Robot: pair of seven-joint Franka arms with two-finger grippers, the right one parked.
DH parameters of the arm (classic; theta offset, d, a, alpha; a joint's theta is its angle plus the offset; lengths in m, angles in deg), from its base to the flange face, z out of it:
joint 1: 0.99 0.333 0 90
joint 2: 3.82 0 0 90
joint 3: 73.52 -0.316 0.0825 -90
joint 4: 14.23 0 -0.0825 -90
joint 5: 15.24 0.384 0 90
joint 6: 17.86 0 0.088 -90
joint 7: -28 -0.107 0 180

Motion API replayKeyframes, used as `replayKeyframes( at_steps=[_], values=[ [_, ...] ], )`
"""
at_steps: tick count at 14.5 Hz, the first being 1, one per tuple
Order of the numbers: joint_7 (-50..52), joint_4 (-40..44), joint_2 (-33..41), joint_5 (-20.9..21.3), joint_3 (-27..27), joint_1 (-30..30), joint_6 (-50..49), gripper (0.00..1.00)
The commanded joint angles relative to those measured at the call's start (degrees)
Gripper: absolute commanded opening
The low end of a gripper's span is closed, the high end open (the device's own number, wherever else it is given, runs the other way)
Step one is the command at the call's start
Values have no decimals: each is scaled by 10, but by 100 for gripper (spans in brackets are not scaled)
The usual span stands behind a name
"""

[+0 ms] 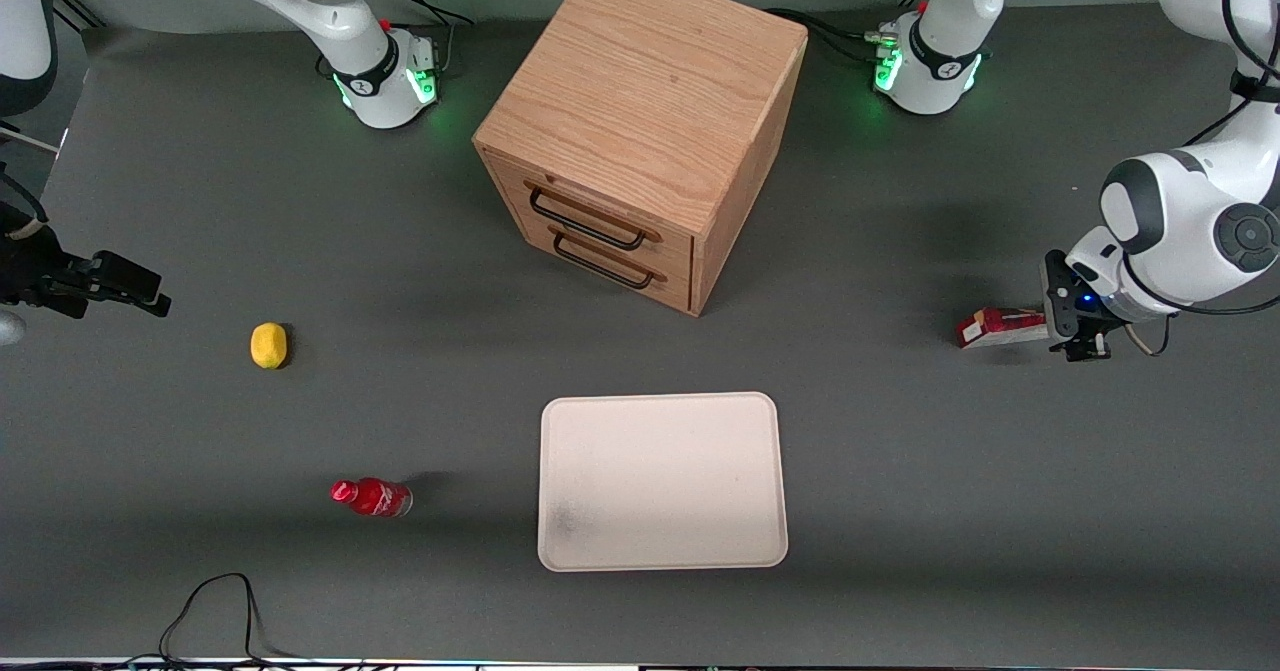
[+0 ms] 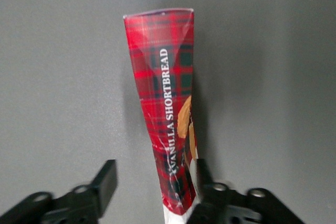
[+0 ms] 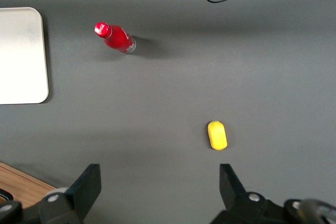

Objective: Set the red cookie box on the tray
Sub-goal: 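Close the left gripper on the cookie box's end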

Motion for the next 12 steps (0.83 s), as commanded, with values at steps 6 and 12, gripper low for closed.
replayKeyframes(
  at_steps=[6,12],
  values=[
    [-20,-12,2,-17,2,15,15,0],
    [-8,34,10,-17,4,8,-62,0]
  ],
)
